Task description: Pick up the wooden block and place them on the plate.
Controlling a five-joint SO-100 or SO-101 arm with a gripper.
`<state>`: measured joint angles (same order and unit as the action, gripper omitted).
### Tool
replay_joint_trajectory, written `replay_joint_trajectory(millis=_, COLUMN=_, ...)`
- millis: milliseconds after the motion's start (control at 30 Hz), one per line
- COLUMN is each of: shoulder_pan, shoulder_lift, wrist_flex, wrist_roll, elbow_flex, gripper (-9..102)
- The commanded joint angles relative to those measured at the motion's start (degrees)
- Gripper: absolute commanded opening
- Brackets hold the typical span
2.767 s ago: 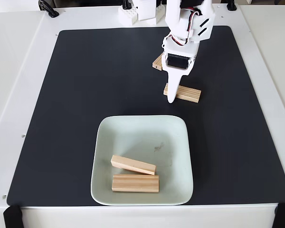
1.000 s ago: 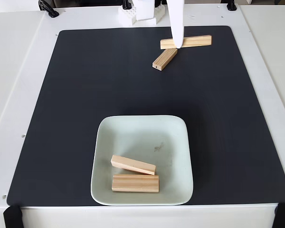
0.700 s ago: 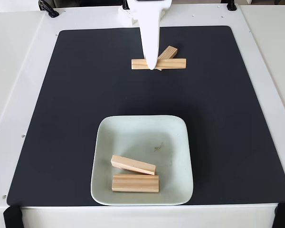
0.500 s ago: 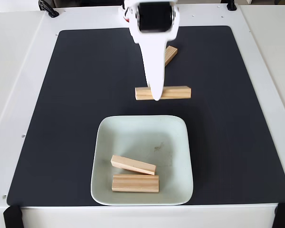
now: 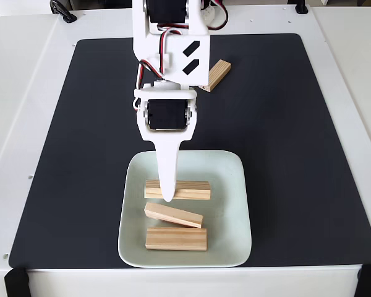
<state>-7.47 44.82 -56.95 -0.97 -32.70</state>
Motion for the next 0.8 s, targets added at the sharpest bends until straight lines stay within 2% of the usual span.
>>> replay_joint_trajectory(millis=0, shoulder_pan=0.35, shoulder_lift=-0.62, wrist_flex=1.14, wrist_roll=-0.53, elbow_flex=4.48, gripper=0)
replay_joint_trajectory(millis=467, shoulder_pan=0.26, shoulder_lift=-1.23, wrist_flex=1.14, wrist_roll=-0.26, elbow_flex=6.06, gripper=1)
replay_joint_trajectory(millis=767, shoulder_pan=0.35, shoulder_lift=-0.97, wrist_flex=0.62, wrist_roll=-0.44, elbow_flex=5.98, gripper=38)
